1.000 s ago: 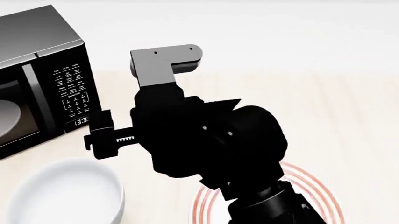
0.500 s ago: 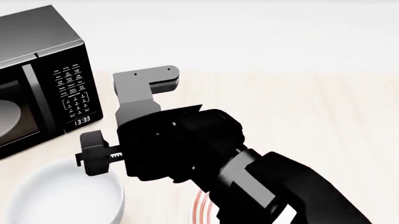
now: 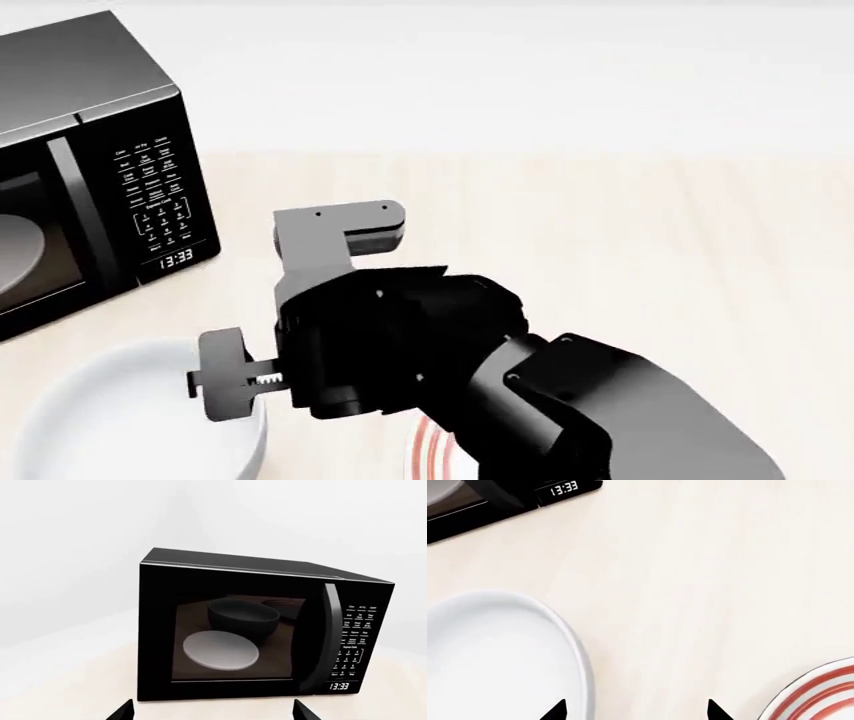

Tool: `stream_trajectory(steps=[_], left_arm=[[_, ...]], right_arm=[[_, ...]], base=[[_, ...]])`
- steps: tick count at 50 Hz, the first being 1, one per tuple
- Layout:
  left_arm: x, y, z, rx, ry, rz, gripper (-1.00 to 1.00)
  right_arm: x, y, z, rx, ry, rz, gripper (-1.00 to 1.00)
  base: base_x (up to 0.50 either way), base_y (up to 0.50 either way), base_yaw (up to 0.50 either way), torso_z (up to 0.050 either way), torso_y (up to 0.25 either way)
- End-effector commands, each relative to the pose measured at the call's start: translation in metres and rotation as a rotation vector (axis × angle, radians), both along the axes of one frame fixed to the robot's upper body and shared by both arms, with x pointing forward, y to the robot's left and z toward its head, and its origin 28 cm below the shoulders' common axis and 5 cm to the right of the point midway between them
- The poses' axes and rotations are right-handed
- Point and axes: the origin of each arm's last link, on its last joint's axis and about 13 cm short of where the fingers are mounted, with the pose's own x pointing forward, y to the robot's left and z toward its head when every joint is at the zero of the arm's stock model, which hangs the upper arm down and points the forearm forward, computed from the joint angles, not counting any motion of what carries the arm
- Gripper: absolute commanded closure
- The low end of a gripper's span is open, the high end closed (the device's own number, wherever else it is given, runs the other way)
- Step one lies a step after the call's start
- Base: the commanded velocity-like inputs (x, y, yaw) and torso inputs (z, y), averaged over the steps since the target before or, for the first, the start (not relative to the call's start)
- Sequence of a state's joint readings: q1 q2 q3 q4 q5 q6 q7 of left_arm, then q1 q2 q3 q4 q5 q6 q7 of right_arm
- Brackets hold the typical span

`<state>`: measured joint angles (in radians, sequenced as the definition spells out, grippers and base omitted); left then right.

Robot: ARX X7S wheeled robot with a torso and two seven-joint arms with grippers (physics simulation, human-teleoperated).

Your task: Put the white bowl to the right of the plate.

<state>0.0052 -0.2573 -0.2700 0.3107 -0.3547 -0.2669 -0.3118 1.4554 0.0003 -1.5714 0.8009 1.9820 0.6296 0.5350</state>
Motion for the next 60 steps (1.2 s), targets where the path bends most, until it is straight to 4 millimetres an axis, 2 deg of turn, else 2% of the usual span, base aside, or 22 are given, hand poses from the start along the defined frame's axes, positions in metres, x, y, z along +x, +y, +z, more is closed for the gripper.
stream_trajectory(steps=[1, 60], left_arm=[[-0.001, -0.001, 0.000, 0.002, -0.002, -0.004, -1.00], [-0.006, -0.002, 0.004, 0.000, -0.021, -0.025, -1.00]], right_arm=[[-0.003, 0.000, -0.008, 0.048, 0.051, 0.022, -1.00], [-0.003, -0.007, -0.039, 0.242, 0.192, 0.001, -1.00]], base=[[0.00, 0.00, 0.00, 0.000, 0.000], [0.00, 0.00, 0.00, 0.000, 0.000]])
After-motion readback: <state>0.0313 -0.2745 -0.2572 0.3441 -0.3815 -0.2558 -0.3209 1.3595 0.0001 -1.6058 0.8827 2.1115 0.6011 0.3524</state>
